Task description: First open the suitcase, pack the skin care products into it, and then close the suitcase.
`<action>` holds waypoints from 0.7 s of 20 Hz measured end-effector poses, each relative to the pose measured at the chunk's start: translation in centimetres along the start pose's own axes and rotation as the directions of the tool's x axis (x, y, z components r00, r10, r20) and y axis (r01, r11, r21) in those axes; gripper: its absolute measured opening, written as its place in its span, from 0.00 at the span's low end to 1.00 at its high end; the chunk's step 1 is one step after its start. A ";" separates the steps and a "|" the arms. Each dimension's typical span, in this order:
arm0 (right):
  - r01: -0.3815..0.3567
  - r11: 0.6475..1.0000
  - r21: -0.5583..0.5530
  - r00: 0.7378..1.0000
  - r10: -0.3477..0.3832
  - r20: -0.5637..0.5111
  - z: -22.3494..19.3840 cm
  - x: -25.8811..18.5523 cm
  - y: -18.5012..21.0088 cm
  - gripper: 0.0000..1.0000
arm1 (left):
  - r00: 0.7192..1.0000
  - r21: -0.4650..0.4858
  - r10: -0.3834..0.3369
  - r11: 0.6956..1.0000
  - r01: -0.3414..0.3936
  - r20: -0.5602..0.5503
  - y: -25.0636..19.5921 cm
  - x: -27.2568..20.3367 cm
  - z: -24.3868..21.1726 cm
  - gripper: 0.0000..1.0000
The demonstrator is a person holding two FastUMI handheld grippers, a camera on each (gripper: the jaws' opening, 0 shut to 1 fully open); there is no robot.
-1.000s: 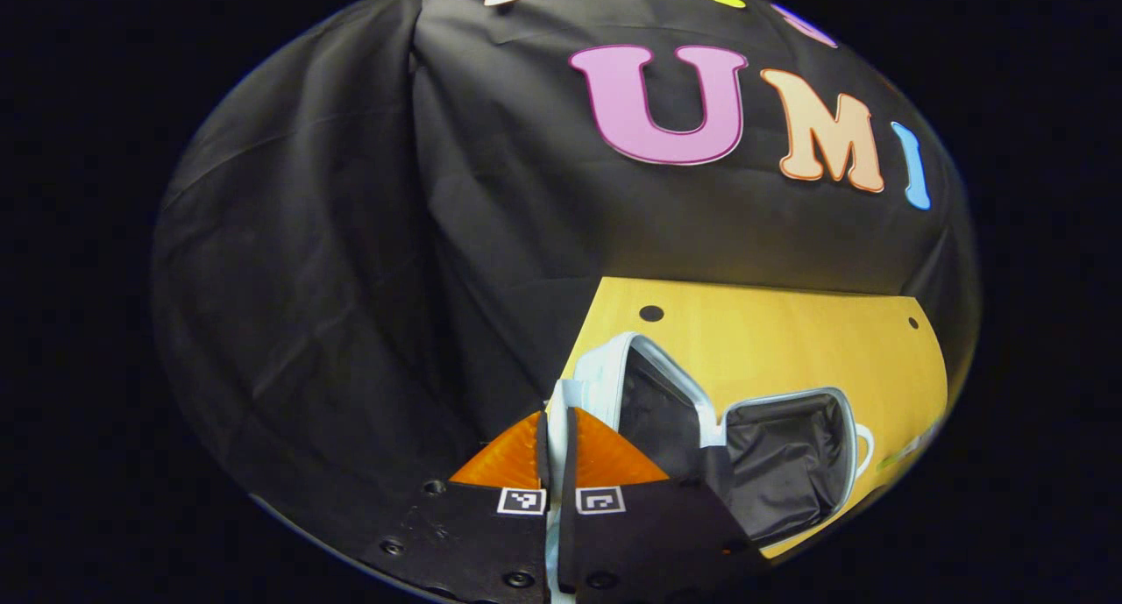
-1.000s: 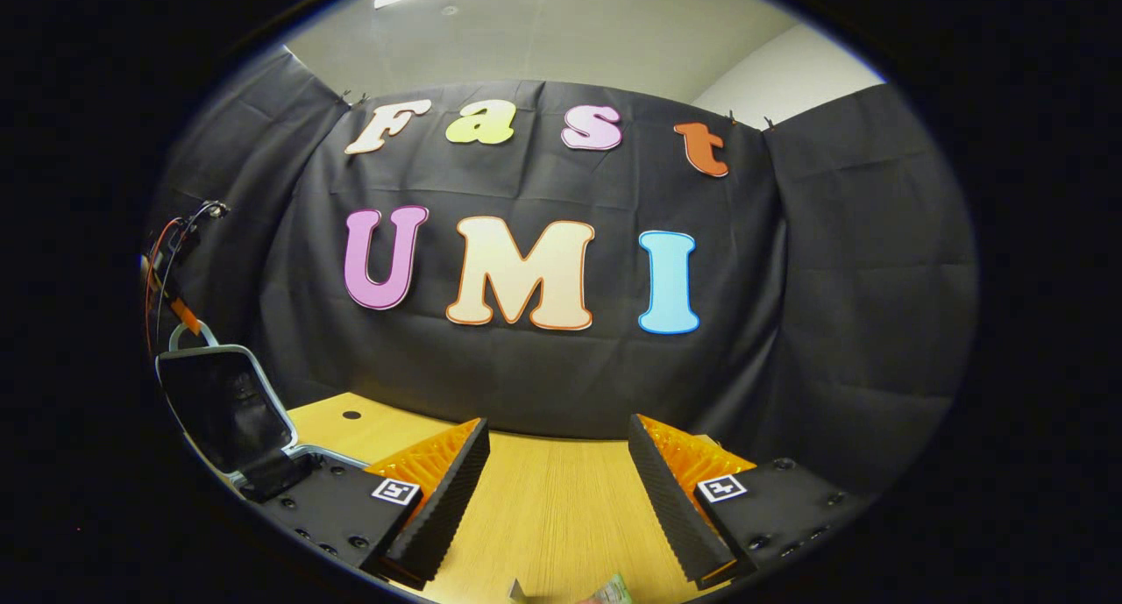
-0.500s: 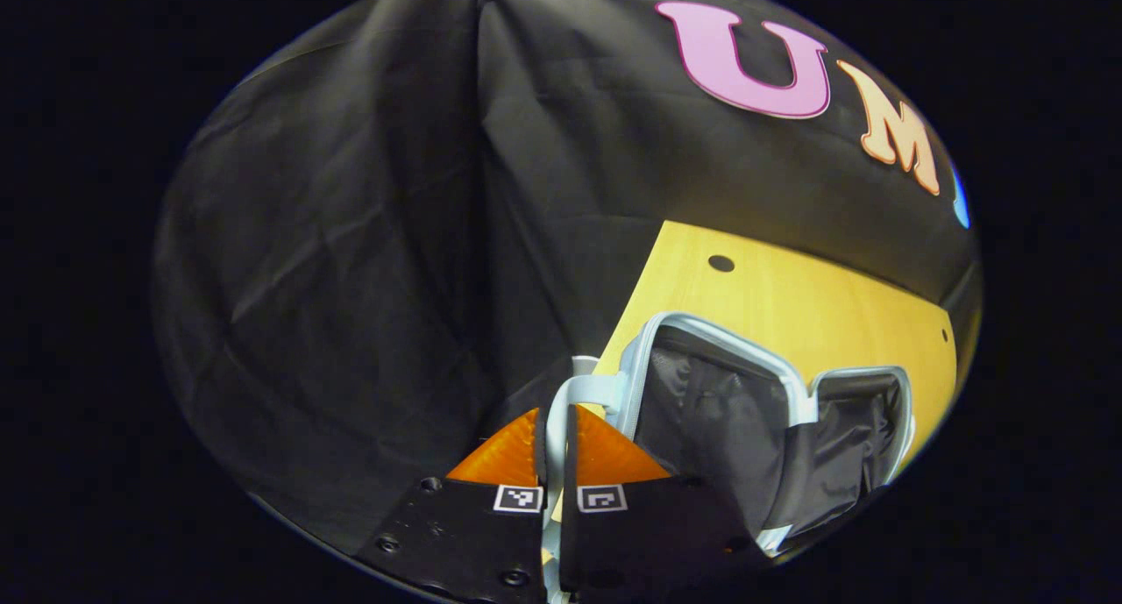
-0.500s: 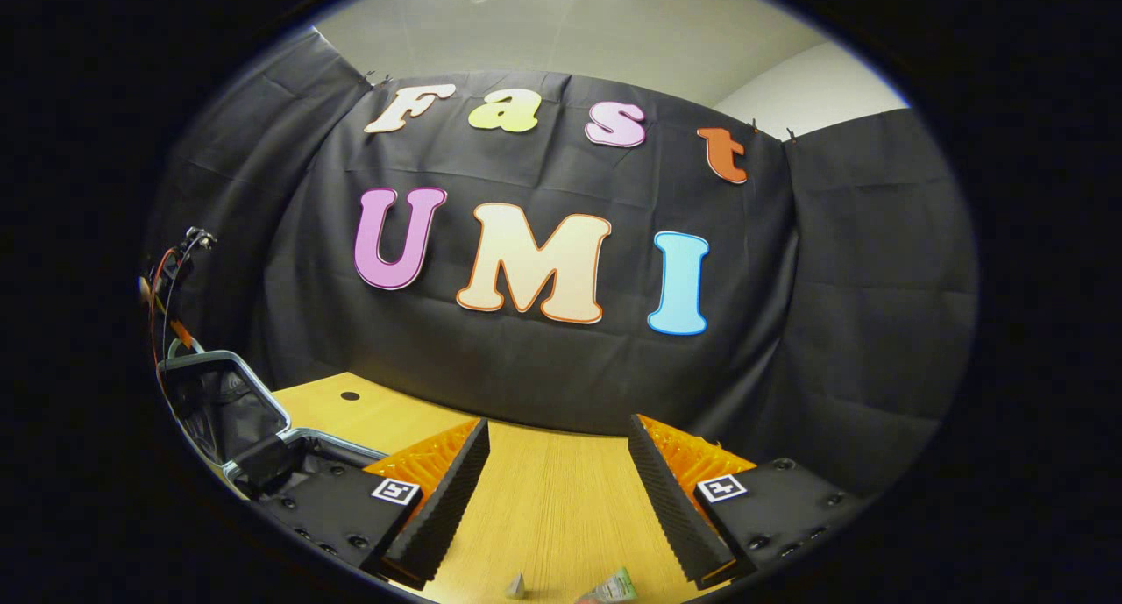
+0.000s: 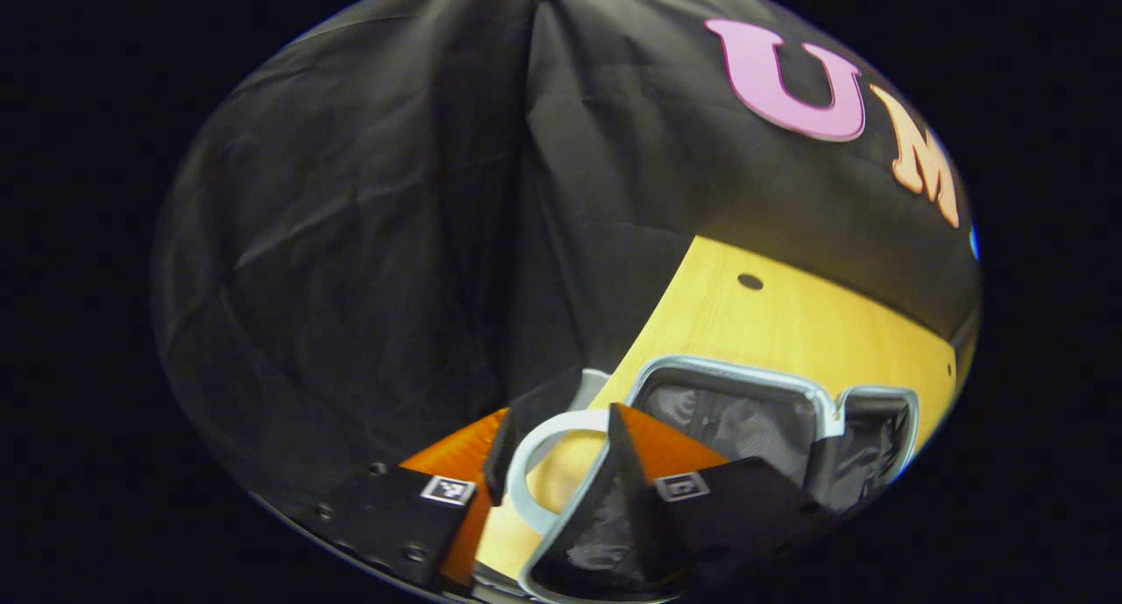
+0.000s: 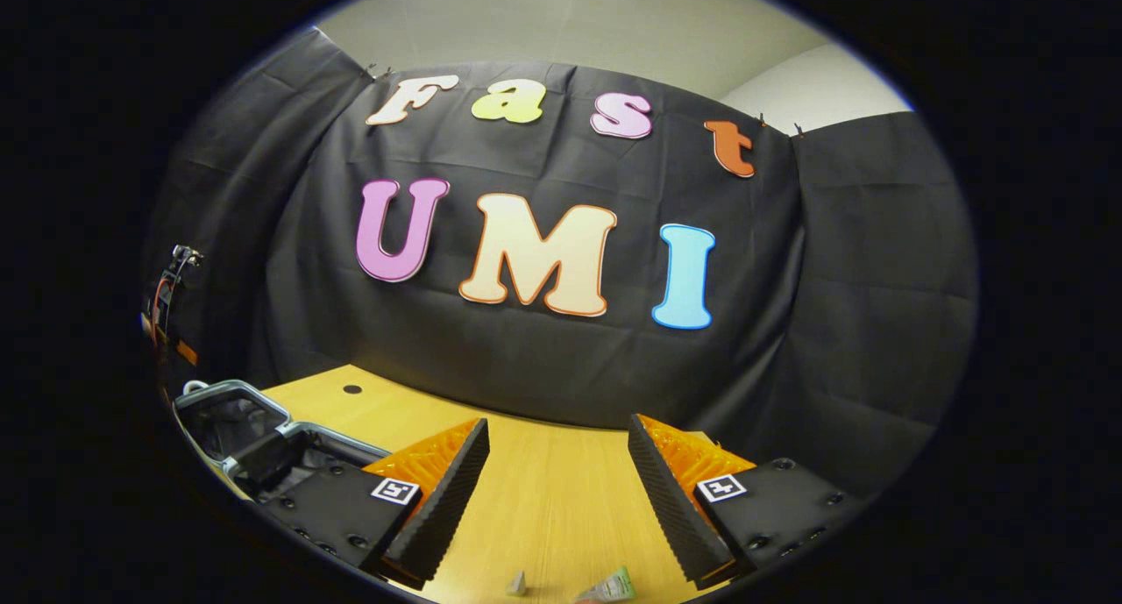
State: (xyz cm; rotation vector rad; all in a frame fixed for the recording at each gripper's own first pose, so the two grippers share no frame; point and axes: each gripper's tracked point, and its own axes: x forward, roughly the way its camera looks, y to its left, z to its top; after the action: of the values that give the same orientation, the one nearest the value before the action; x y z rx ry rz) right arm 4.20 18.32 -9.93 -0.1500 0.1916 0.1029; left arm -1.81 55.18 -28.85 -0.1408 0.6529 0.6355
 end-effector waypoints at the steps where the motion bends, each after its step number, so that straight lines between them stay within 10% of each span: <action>1: -0.010 1.000 0.012 1.000 0.010 0.014 0.3 0.2 -0.2 0.99 | 0.998 -0.018 0.009 1.000 -0.008 0.059 -0.5 -1.0 0.5 0.74; 3: -0.027 0.999 0.032 0.999 0.026 0.019 0.4 0.3 -0.8 1.00 | 0.990 -0.039 0.039 0.999 -0.034 0.136 -0.9 -3.3 1.9 0.90; 14: -0.067 0.993 0.098 0.997 0.065 0.032 -0.4 -0.3 -7.7 0.99 | 0.951 0.003 -0.083 0.996 0.086 0.298 -13.6 -16.1 5.6 0.91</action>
State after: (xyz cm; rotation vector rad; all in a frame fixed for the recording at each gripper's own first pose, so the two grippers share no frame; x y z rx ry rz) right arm 4.68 10.67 -9.19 -0.0432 0.1730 0.1610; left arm -0.72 37.82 -15.66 -0.0789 0.3497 0.5626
